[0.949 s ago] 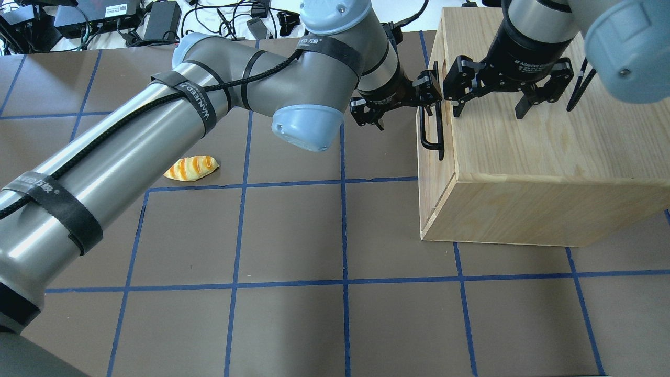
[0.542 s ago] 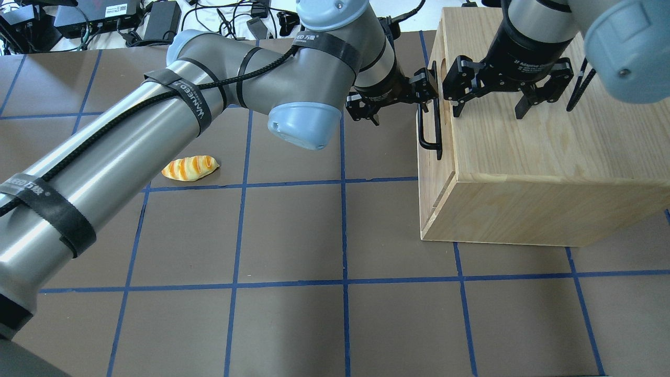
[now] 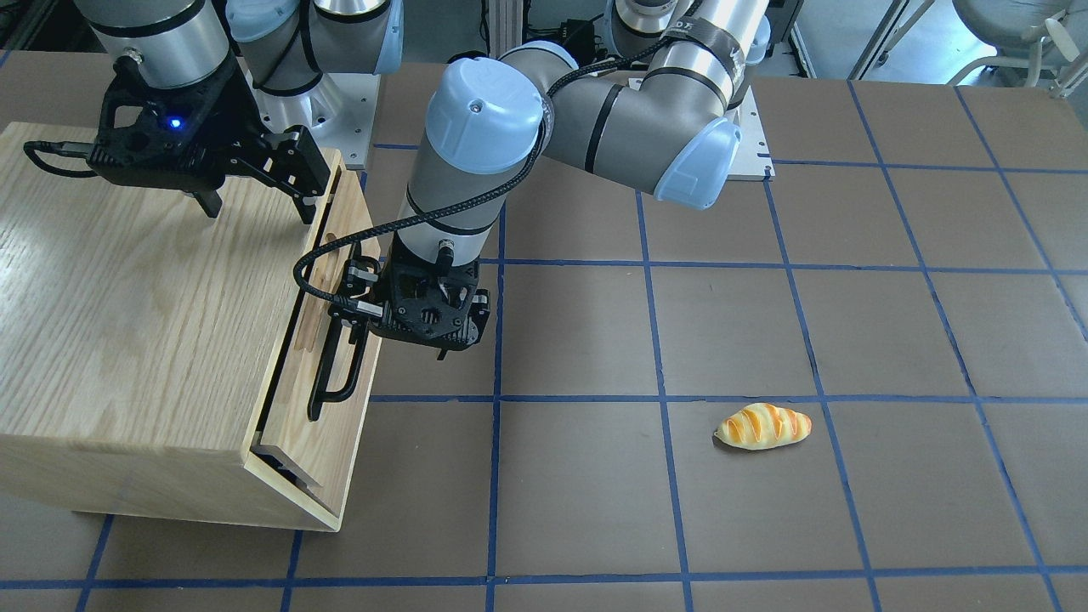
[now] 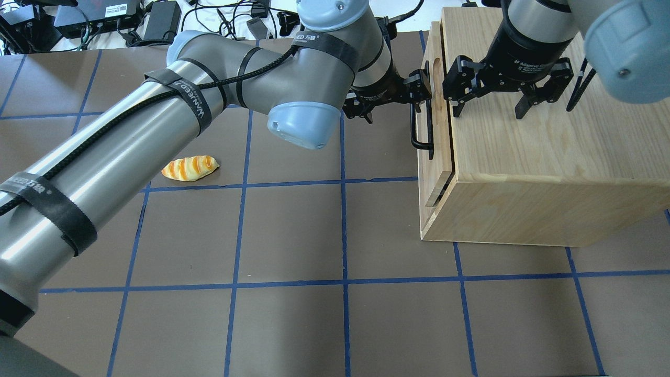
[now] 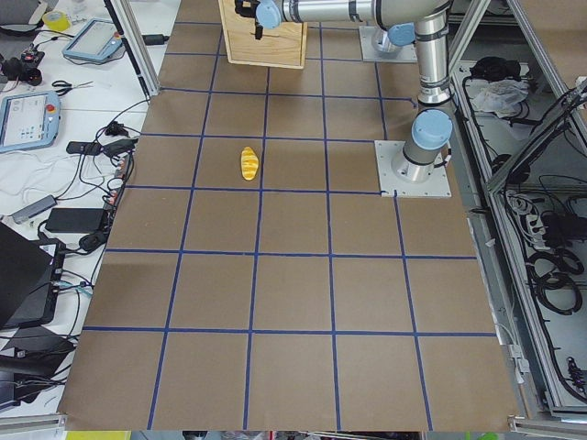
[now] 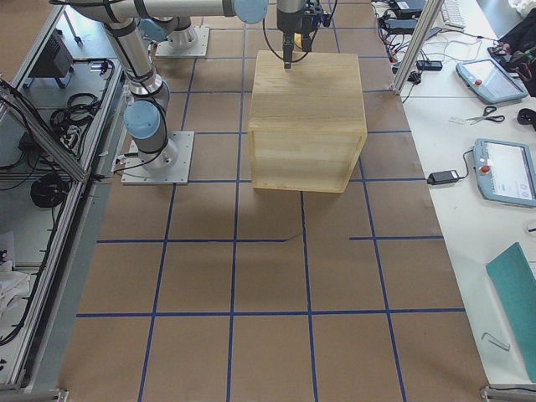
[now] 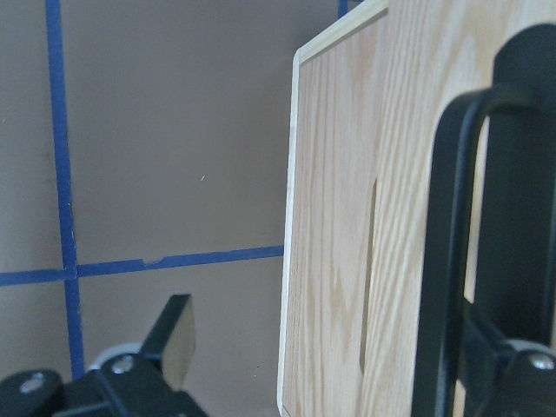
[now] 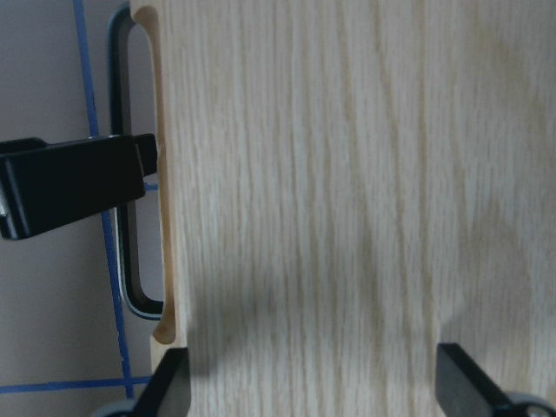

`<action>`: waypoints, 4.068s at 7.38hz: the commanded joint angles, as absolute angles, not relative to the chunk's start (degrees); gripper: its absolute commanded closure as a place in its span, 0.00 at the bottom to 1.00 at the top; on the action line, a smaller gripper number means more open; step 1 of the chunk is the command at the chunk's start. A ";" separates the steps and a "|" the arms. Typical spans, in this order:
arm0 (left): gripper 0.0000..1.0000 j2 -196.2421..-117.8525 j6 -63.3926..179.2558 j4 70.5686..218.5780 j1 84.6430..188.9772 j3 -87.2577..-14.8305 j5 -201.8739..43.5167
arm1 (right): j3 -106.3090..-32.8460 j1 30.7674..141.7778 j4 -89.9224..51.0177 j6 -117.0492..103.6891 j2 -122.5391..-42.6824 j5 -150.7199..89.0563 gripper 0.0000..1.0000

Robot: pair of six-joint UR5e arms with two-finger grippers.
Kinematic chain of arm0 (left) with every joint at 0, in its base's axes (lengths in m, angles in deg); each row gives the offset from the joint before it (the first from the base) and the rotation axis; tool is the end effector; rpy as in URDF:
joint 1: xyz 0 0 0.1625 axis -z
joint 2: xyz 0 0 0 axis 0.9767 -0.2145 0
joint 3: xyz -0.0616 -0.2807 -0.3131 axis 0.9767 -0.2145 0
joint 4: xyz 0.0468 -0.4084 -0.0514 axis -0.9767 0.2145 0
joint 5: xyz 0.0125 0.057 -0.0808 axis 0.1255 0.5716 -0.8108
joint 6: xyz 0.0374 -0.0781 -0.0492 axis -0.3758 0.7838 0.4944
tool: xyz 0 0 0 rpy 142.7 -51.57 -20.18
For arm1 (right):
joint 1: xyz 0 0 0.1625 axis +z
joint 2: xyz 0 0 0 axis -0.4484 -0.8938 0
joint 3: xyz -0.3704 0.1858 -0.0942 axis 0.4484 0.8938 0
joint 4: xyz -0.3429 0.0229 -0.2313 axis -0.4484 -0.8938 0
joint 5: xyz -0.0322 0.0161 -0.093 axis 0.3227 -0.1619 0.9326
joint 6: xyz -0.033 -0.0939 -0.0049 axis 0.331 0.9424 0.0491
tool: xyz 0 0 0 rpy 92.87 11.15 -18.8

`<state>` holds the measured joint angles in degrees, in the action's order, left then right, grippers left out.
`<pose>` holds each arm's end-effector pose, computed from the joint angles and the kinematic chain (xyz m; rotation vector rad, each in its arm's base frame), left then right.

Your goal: Open upper drawer

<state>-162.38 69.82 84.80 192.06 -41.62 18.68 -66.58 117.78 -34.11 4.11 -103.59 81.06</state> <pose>-0.4237 -0.5531 0.3733 0.0029 -2.7911 0.2327 0.1450 -0.4872 0.4978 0.1238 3.1165 -0.0603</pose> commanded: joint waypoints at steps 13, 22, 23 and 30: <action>0.00 -160.66 61.59 86.74 184.59 -41.46 21.81 | -66.58 117.78 -34.11 4.11 -103.59 81.05 0.00; 0.00 -159.96 57.62 88.06 180.19 -41.28 23.92 | -66.58 117.78 -34.11 4.11 -103.59 81.13 0.00; 0.00 -159.60 57.62 88.67 180.10 -41.20 23.92 | -66.58 117.78 -34.11 4.11 -103.59 81.05 0.00; 0.00 -158.81 55.25 90.43 177.90 -41.37 23.92 | -66.58 117.78 -34.11 4.11 -103.59 81.05 0.00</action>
